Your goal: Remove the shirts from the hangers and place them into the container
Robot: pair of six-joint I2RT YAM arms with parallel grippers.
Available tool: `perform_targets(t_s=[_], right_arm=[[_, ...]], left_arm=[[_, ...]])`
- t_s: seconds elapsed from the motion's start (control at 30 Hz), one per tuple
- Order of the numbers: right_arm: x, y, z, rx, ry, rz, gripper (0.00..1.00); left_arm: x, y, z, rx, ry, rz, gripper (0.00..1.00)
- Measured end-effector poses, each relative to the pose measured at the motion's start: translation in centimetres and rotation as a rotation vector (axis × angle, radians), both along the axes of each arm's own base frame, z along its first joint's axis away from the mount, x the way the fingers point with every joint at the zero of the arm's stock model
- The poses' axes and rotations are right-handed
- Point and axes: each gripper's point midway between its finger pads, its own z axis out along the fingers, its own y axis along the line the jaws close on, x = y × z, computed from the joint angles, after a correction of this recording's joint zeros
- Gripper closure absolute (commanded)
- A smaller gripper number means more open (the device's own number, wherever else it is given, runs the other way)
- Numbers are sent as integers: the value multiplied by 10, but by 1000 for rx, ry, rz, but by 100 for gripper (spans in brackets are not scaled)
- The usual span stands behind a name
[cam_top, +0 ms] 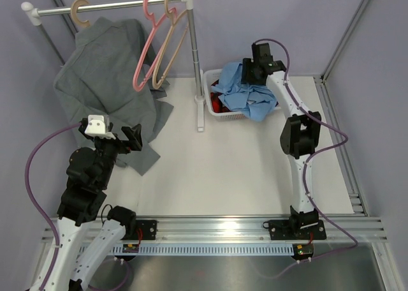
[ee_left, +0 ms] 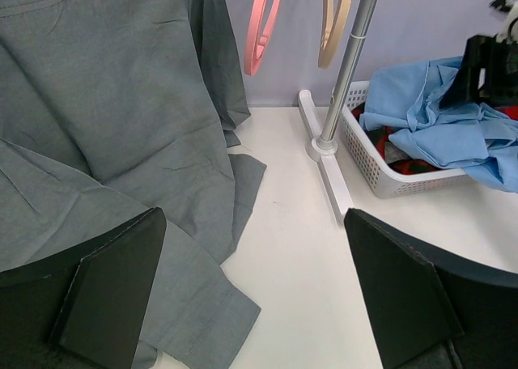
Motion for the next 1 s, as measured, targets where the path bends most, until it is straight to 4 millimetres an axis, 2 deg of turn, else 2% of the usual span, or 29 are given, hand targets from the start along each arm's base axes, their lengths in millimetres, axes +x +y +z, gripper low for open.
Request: perform_targets(t_s=[0.03,0.13,0.3,0.4,0.5,0.7,1.0], right_arm=[[-1,-1,14,4,-24,0,24],[-6,-2,59,18,-100,1,15],[-25,-7,134,50,-226,4,8],[-49,-12,164,66,-268,10,1],[-78,-18,190,79,-312,14,1],[-156,-36,227,110,-417,23,0],[-312,-93,281,143,-716,-69,0]], left_arm=[[0,0,0,0,0,1,1],[0,1,0,0,0,4,1],[0,1,0,0,-1,5,1],[-1,1,1,-1,-4,4,1],[-3,2,4,-4,-13,4,1],[-10,4,23,-18,-51,3,1],[-41,15,26,-20,-44,2,1]])
